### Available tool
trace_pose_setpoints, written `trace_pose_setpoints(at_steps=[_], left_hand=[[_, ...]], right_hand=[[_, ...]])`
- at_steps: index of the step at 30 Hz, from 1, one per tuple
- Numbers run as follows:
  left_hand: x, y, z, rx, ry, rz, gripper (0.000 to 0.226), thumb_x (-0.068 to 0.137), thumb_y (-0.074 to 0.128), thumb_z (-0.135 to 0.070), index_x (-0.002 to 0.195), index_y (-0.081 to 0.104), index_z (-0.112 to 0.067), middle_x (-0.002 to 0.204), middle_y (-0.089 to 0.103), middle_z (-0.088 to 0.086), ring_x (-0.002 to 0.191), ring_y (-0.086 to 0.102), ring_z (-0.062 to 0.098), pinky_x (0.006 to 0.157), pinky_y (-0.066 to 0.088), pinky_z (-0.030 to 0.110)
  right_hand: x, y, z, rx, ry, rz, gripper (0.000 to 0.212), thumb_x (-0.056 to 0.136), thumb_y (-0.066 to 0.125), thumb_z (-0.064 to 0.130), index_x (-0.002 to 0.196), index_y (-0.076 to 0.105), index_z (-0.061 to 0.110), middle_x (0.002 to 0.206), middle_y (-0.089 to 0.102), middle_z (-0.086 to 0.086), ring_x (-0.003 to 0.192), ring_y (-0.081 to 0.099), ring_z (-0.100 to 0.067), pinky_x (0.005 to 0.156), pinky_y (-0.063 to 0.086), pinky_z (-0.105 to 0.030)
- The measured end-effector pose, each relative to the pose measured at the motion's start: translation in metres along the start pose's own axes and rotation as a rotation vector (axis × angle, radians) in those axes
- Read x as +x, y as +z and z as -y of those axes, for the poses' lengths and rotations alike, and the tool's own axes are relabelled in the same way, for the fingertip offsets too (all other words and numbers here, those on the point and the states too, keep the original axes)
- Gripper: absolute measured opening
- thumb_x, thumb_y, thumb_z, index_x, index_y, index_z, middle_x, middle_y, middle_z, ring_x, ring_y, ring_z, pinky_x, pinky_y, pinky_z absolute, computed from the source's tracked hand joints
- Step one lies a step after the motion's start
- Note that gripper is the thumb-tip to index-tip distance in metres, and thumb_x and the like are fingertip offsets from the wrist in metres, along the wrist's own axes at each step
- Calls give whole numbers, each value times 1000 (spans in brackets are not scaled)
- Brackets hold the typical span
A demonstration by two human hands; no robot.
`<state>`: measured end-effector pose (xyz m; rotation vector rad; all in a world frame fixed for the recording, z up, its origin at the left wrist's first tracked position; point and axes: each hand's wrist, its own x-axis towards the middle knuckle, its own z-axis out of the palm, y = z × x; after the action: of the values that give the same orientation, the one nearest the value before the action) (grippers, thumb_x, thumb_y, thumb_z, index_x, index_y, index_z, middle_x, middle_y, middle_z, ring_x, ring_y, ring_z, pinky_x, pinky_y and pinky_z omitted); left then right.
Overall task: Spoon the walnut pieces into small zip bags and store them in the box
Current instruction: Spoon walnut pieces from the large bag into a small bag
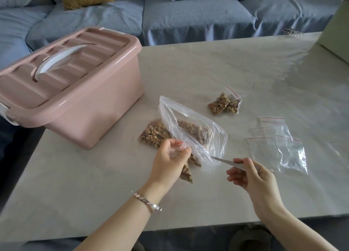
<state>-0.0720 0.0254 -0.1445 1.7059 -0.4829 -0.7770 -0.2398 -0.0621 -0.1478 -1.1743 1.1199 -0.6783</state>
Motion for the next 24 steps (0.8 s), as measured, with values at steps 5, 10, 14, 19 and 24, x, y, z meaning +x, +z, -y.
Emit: trace_pose_setpoints(at_steps=[5,10,14,19,24], left_hand=[[-6,-24,-14,224,132,22,19,73,70,-19,83,55,-24,87,67,-9,81,65,-1,75,47,13],[-9,-34,-39,416,340,9,21,75,70,-18,84,52,-24,86,61,-20,71,63,-6,73,48,16],[1,-25,-38,401,326,3,24,71,70,-27,86,52,-29,77,61,-25,77,64,2,80,52,26],[9,-13,-16,369,200,57,25,74,67,-29,93,50,-27,79,62,-14,80,64,2,81,52,29],[9,-8,-4,373,201,64,40,76,72,-33,104,43,-27,91,60,-16,82,61,-4,65,45,5]], right_hand=[[8,-7,17,65,1,-43,30,98,39,17,84,62,4,55,66,-8,46,60,-14,46,49,-17],[21,-14,41,16,-76,-75,29,98,39,15,81,61,7,53,66,-4,44,59,-12,45,47,-15],[26,-15,68,-46,-190,-87,33,98,38,17,76,61,10,51,65,-3,41,56,-11,44,43,-16],[31,-12,99,-95,-216,-63,36,97,38,23,72,62,11,46,61,0,38,51,-10,44,42,-16],[37,0,109,-182,-164,25,37,96,39,23,69,61,11,42,58,0,37,48,-10,50,43,-25]])
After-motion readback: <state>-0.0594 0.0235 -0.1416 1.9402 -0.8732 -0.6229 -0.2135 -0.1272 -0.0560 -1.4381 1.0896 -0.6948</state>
